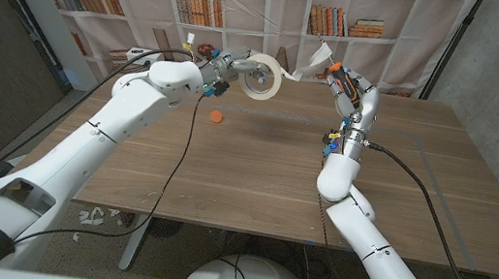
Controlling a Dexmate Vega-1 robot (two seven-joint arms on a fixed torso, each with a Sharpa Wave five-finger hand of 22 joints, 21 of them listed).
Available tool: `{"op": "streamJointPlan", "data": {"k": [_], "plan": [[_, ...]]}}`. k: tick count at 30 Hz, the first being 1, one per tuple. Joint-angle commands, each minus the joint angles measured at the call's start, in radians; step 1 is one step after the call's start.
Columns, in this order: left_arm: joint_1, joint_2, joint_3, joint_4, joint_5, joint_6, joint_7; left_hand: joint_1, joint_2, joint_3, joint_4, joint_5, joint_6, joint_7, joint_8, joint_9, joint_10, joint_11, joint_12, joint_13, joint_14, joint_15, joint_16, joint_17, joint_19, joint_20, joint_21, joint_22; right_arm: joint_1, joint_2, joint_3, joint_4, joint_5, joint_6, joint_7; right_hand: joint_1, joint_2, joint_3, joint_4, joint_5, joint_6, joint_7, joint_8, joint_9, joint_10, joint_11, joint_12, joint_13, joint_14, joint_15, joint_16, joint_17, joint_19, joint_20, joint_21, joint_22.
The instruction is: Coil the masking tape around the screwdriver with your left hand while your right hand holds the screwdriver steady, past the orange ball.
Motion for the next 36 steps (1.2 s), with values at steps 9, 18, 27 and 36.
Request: {"op": "streamJointPlan", "data": {"k": [9,18,27,36], "plan": [[-0.048,0.012,0.039,0.033,0.084,0.042,0.070,0.013,0.005,-0.008,-0.002,0.008,0.002,0.010,-0.003,0.002,0.032,-0.019,-0.002,0.056,0.005,0.000,-0.007,0.008,0.009,-0.007,-0.004,0.004,-0.057,-0.153,0.065,-0.078,0.168,0.092,0.344,0.167,0.163,-0.010,0.001,0.011,0.084,-0.076,0.008,0.003,0.026,-0.021,-0.010,-0.006,0.092,-0.118,-0.014,-0.005,-0.006,-0.150,0.010,-0.001],[-0.057,-0.005,0.023,0.066,0.085,0.041,0.084,0.014,0.006,-0.010,-0.002,0.008,0.003,0.010,-0.006,0.003,0.034,-0.018,-0.005,0.058,0.005,0.000,-0.011,0.011,0.009,-0.007,-0.004,0.004,-0.034,-0.243,0.053,-0.087,0.307,0.085,0.567,0.171,0.162,-0.016,0.002,0.014,0.082,-0.078,0.007,0.003,0.023,-0.024,-0.016,-0.007,0.092,-0.117,-0.025,-0.012,-0.009,-0.150,0.013,-0.002],[-0.057,-0.015,0.004,0.068,0.073,0.048,0.097,0.016,0.007,-0.013,-0.002,0.008,0.004,0.010,-0.008,0.004,0.036,-0.019,-0.008,0.060,0.007,0.000,-0.013,0.016,0.009,-0.006,-0.005,0.004,0.005,-0.323,0.029,-0.100,0.394,0.025,0.741,0.173,0.160,-0.022,0.004,0.018,0.077,-0.088,0.004,0.002,0.018,-0.020,-0.020,-0.004,0.090,-0.117,-0.033,-0.014,-0.014,-0.150,0.014,-0.003],[-0.057,-0.030,-0.003,0.053,0.085,0.040,0.134,0.017,0.008,-0.015,-0.002,0.008,0.004,0.010,-0.011,0.004,0.038,-0.019,-0.011,0.062,0.008,0.000,-0.017,0.019,0.010,-0.006,-0.005,0.004,0.013,-0.367,0.015,-0.146,0.374,-0.056,0.773,0.174,0.158,-0.029,0.005,0.022,0.078,-0.091,0.004,0.003,0.016,-0.021,-0.021,0.000,0.086,-0.117,-0.039,-0.015,-0.021,-0.151,0.013,-0.004]]}}
